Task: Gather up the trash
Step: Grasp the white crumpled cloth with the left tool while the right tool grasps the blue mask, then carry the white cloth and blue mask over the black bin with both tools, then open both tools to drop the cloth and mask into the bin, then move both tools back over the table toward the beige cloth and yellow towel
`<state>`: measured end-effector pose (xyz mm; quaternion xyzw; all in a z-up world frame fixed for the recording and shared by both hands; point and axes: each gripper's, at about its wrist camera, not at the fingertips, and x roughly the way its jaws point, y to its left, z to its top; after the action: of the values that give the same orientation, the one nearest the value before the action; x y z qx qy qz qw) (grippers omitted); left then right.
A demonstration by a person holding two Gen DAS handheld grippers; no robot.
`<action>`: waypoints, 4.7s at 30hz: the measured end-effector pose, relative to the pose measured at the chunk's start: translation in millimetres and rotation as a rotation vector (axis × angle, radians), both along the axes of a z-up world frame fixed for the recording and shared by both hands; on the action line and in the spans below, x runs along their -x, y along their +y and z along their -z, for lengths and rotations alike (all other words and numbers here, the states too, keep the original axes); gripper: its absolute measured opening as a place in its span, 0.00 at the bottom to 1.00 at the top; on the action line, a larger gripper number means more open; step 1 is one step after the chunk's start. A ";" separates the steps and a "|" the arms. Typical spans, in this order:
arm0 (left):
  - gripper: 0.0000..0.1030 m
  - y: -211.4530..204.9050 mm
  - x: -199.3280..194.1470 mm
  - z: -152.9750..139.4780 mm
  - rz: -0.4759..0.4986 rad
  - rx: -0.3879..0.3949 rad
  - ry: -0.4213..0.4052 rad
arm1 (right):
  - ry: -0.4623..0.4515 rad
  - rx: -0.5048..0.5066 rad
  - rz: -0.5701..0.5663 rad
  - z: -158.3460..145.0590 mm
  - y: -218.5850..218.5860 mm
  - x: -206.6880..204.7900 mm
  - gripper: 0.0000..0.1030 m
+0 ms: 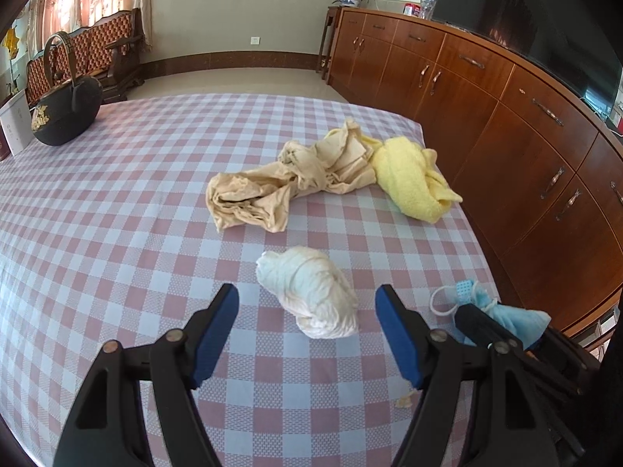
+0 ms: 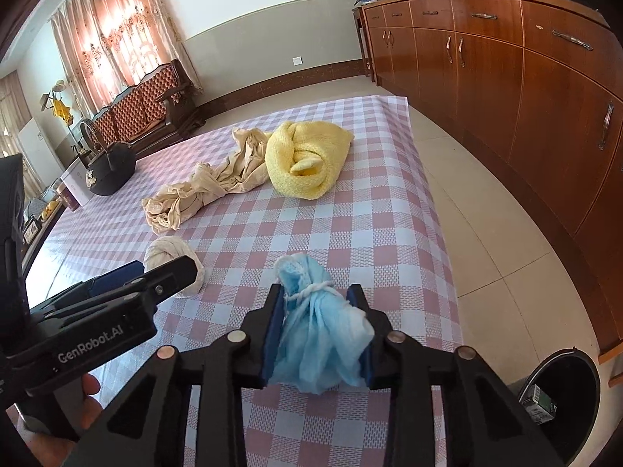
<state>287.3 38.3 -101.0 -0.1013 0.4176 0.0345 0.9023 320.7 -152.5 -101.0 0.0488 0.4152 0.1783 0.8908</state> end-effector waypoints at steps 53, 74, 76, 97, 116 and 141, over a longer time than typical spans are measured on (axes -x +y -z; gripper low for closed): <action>0.26 -108.7 119.4 -52.9 0.264 0.049 -0.114 | -0.080 -0.108 0.172 -53.9 -136.9 136.5 0.30; 0.26 -278.0 97.3 -14.8 0.573 0.114 0.031 | 0.017 -0.072 0.531 -14.6 -323.2 170.0 0.30; 0.26 -289.8 93.4 -6.3 0.591 0.116 0.058 | 0.045 -0.060 0.557 -5.6 -336.5 168.2 0.30; 0.54 -361.9 57.3 78.2 0.638 0.093 0.257 | 0.282 0.018 0.648 67.8 -389.3 114.5 0.44; 0.72 -320.0 77.8 -14.1 0.570 0.019 0.019 | 0.108 -0.030 0.744 10.3 -377.6 152.3 0.68; 0.73 -158.3 98.8 -80.1 0.304 -0.026 -0.129 | -0.033 -0.094 0.452 -59.7 -225.7 155.0 0.75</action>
<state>188.5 -120.0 -20.9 -0.0273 0.3689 -0.1038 0.9233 165.7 -378.2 -41.3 0.1791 0.3703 -0.0058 0.9115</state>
